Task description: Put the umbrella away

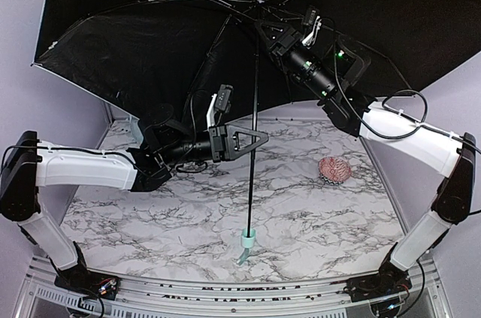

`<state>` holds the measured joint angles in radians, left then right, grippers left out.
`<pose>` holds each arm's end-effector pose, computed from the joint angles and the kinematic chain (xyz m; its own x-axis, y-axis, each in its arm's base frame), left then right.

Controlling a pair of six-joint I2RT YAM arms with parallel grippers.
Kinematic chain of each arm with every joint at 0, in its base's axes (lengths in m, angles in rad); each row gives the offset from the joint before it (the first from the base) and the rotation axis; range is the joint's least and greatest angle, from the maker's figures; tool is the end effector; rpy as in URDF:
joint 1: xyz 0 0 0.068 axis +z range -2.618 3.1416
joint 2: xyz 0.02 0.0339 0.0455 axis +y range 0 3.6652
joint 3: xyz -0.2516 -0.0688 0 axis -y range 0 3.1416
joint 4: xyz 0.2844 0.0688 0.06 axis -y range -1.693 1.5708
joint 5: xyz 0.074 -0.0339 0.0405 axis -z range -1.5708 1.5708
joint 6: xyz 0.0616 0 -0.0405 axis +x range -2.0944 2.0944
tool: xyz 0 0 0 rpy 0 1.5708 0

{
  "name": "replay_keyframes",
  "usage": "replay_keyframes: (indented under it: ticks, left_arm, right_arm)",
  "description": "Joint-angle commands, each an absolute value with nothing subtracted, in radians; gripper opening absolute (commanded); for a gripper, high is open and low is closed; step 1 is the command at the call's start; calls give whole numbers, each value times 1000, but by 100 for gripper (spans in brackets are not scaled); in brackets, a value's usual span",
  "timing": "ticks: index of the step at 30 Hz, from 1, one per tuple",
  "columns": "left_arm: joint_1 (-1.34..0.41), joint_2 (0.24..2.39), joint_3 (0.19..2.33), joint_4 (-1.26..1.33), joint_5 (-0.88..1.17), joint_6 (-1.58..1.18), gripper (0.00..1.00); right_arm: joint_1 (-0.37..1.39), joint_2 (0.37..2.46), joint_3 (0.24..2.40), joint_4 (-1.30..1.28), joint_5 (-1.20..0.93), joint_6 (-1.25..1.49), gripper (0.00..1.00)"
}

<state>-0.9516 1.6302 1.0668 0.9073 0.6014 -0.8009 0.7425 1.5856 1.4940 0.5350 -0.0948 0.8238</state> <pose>0.2182 -0.3663 0.3056 -0.5679 -0.2233 -0.7923 0.8231 -0.1660 -0.5432 0.3163 0.2982 0.4569 -0.3253 0.6928 -0.6435 -0.7321 0.2462 0.6352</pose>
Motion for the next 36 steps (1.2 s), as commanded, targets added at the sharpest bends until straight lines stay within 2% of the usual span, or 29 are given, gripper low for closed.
replay_keyframes:
  ticks: [1, 3, 4, 7, 10, 20, 22, 23, 25, 33, 34, 36]
  left_arm:
    - [-973, 1622, 1123, 986, 624, -728, 0]
    - [-977, 1622, 1124, 983, 621, -727, 0]
    - [-979, 1623, 1124, 982, 619, -727, 0]
    - [-981, 1621, 1123, 981, 613, -727, 0]
    - [-982, 1619, 1126, 979, 610, -728, 0]
    - [-982, 1616, 1117, 977, 593, -738, 0]
    - [-981, 1616, 1120, 977, 594, -735, 0]
    - [-982, 1617, 1122, 977, 593, -734, 0]
    - [-981, 1619, 1124, 977, 592, -732, 0]
    - [-985, 1625, 1126, 976, 600, -734, 0]
    - [-986, 1626, 1127, 976, 601, -732, 0]
    - [-988, 1627, 1129, 974, 601, -730, 0]
  right_arm:
    - [748, 1582, 1515, 518, -107, 853, 39]
    - [747, 1584, 1514, 520, -120, 864, 38]
    - [748, 1585, 1513, 520, -124, 869, 34]
    - [747, 1582, 1510, 515, -130, 882, 13]
    - [747, 1579, 1510, 498, -134, 894, 0]
    - [746, 1541, 1497, 461, -140, 857, 1]
    - [746, 1525, 1475, 482, -130, 857, 25]
    - [747, 1519, 1460, 500, -127, 861, 33]
    - [746, 1509, 1441, 521, -121, 866, 38]
    - [746, 1514, 1443, 527, -126, 855, 38]
    - [746, 1516, 1447, 529, -127, 852, 35]
    - [746, 1521, 1457, 525, -132, 848, 23]
